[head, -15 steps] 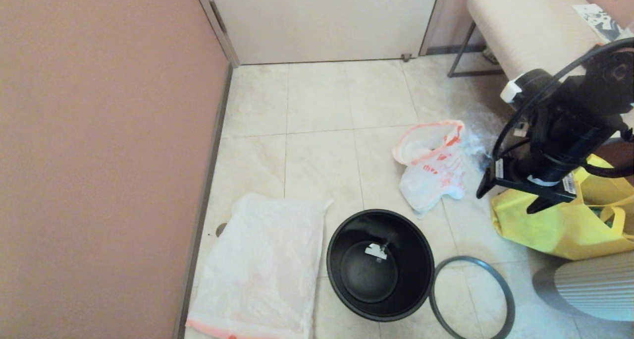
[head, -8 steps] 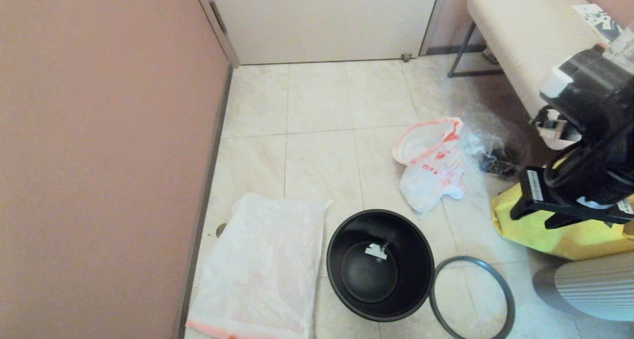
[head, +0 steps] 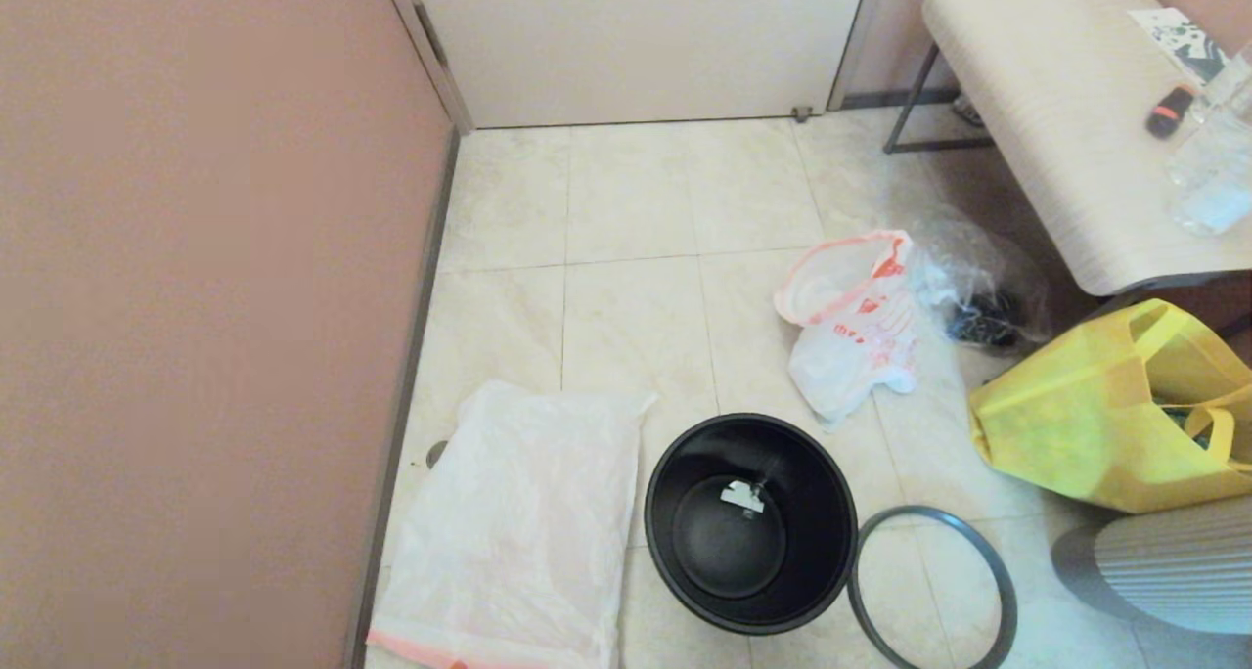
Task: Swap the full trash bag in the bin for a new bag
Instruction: Pick up a new trash bag
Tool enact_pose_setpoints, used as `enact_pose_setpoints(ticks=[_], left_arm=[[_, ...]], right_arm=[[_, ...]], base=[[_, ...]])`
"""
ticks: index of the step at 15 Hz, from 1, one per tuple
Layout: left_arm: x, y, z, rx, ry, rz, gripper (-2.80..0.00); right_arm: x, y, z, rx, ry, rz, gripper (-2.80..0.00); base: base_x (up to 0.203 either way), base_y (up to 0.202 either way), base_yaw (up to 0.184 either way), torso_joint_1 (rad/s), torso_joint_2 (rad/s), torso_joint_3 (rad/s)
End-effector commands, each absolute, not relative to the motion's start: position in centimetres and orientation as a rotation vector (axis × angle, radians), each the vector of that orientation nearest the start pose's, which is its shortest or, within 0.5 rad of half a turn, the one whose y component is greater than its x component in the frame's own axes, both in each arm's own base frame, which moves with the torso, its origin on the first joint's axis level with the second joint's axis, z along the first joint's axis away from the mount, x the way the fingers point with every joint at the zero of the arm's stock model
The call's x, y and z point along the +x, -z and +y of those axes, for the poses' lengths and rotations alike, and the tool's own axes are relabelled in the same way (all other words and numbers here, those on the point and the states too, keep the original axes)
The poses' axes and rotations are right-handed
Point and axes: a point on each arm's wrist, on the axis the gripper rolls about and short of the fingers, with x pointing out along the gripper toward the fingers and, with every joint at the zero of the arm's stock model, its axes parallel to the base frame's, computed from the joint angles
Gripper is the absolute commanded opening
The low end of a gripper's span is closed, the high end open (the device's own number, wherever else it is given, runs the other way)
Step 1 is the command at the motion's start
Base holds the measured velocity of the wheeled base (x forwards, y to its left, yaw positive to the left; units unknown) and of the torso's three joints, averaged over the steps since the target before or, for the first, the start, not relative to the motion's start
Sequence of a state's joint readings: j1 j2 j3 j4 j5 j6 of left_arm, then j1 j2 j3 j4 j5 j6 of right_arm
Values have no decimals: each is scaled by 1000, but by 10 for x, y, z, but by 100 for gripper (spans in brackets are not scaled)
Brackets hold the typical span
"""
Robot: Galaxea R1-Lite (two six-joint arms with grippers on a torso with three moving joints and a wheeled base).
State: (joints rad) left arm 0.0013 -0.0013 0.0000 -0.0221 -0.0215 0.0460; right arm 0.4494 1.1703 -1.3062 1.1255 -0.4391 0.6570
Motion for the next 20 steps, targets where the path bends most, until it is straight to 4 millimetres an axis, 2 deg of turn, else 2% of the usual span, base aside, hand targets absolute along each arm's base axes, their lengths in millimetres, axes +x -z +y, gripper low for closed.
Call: enact_pose_setpoints(ticks=[1, 6, 10, 12, 14, 16, 20], left_arm=[[-22, -75, -1, 46, 20, -12, -280], [-22, -74, -1, 46, 20, -10, -280], [-22, -74, -1, 46, 20, -11, -280], [-22, -75, -1, 45, 20, -12, -280], [-22, -74, -1, 45, 19, -11, -280], [-22, -75, -1, 45, 19, -12, -280], [-22, -75, -1, 45, 19, -13, -280]], right_arm=[[37, -291, 4, 293, 315, 704, -280], [-60, -272, -24, 399, 318, 489, -280], [-112, -236, -26, 300, 209, 358, -280], [-111, -218, -20, 242, 168, 337, -280], [-96, -214, -14, 247, 92, 327, -280], [-79, -205, -7, 213, 114, 302, -280], [-48, -172, 0, 140, 112, 243, -280]], base=[[0, 0, 0, 0, 0, 0], [0, 0, 0, 0, 0, 0], [0, 0, 0, 0, 0, 0], [0, 0, 0, 0, 0, 0], [0, 0, 0, 0, 0, 0], [0, 0, 0, 0, 0, 0], [0, 0, 0, 0, 0, 0]])
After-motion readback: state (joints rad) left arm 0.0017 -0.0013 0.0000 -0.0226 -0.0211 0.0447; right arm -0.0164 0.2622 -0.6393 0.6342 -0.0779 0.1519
